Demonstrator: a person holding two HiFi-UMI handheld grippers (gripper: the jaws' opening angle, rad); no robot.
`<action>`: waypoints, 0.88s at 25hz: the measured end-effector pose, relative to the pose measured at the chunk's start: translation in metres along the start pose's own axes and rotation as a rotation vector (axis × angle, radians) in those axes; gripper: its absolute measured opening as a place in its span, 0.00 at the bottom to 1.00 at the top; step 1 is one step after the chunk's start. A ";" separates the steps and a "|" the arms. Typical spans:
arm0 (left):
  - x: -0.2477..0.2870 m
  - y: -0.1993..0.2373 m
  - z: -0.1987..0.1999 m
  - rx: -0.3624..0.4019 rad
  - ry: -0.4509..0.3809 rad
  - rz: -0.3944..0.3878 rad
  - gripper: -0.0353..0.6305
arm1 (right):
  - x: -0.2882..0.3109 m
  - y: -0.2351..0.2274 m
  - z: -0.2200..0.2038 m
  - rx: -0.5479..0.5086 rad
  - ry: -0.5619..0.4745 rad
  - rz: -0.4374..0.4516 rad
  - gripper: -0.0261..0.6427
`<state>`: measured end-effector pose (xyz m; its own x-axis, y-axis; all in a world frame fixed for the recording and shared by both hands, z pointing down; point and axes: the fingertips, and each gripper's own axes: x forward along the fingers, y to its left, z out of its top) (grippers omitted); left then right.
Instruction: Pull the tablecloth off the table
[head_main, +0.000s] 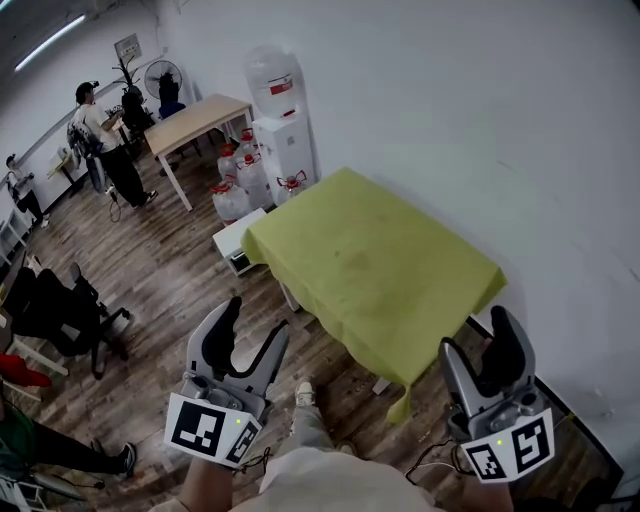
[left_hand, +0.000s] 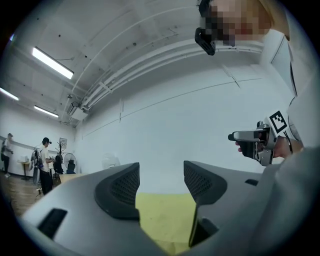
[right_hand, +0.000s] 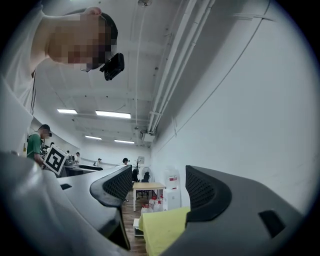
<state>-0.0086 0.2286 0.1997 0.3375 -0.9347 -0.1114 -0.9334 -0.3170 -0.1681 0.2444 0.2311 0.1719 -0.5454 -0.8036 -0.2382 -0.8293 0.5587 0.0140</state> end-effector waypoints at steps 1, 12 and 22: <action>0.004 0.001 -0.004 0.008 0.005 -0.007 0.47 | 0.004 0.000 -0.003 0.002 0.000 0.003 0.55; 0.064 0.027 -0.031 0.050 0.014 -0.085 0.47 | 0.057 -0.014 -0.028 0.005 -0.015 -0.018 0.56; 0.151 0.114 -0.076 0.057 0.072 -0.098 0.50 | 0.155 -0.033 -0.113 0.028 0.160 -0.055 0.59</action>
<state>-0.0733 0.0388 0.2384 0.4151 -0.9095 -0.0219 -0.8873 -0.3995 -0.2304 0.1735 0.0647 0.2440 -0.5138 -0.8541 -0.0802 -0.8557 0.5169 -0.0227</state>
